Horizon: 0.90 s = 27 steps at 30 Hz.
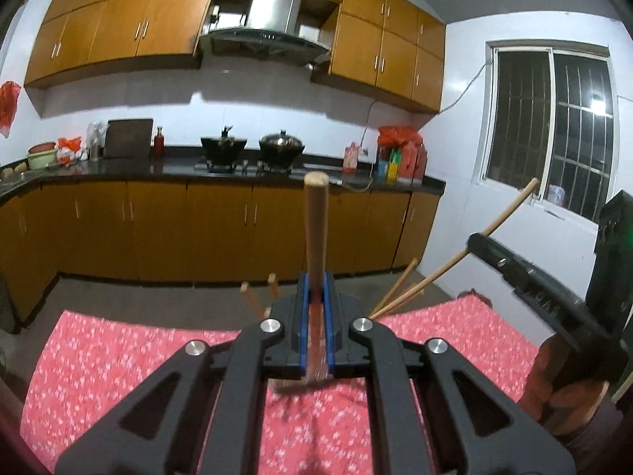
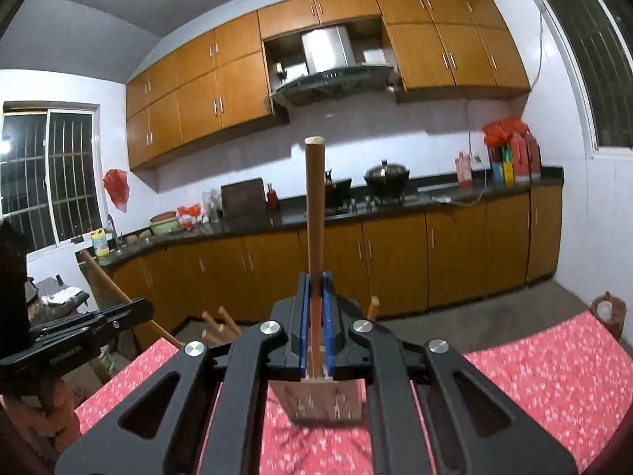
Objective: Organize utensils
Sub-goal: 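Open the left tool into the holder while the right tool releases its chopstick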
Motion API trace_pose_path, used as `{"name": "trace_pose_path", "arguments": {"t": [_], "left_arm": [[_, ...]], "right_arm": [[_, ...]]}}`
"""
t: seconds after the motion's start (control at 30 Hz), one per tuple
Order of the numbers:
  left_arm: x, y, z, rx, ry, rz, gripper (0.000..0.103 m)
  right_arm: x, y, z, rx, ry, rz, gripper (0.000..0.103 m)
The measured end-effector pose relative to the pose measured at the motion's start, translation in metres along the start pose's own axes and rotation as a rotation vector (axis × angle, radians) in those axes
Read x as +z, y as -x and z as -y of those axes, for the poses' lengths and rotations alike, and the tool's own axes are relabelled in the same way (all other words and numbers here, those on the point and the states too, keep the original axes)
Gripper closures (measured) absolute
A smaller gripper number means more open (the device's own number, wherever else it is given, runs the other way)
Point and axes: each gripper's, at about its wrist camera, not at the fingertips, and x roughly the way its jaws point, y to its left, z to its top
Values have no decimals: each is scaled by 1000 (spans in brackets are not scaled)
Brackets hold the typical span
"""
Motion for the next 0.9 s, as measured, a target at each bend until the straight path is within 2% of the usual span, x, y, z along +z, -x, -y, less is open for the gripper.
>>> {"name": "trace_pose_path", "arguments": {"t": [0.23, 0.5, 0.63, 0.9], "left_arm": [[13, -25, 1, 28, 26, 35, 95], [29, -40, -8, 72, 69, 128, 95], [24, -56, -3, 87, 45, 106, 95], [2, -85, -4, 92, 29, 9, 95]], "right_arm": [[-8, -31, -1, -25, 11, -37, 96], [-20, -51, 10, -46, -11, -78, 96], [-22, -57, 7, -41, -1, -92, 96], [-32, -70, 3, -29, 11, -149, 96]]}}
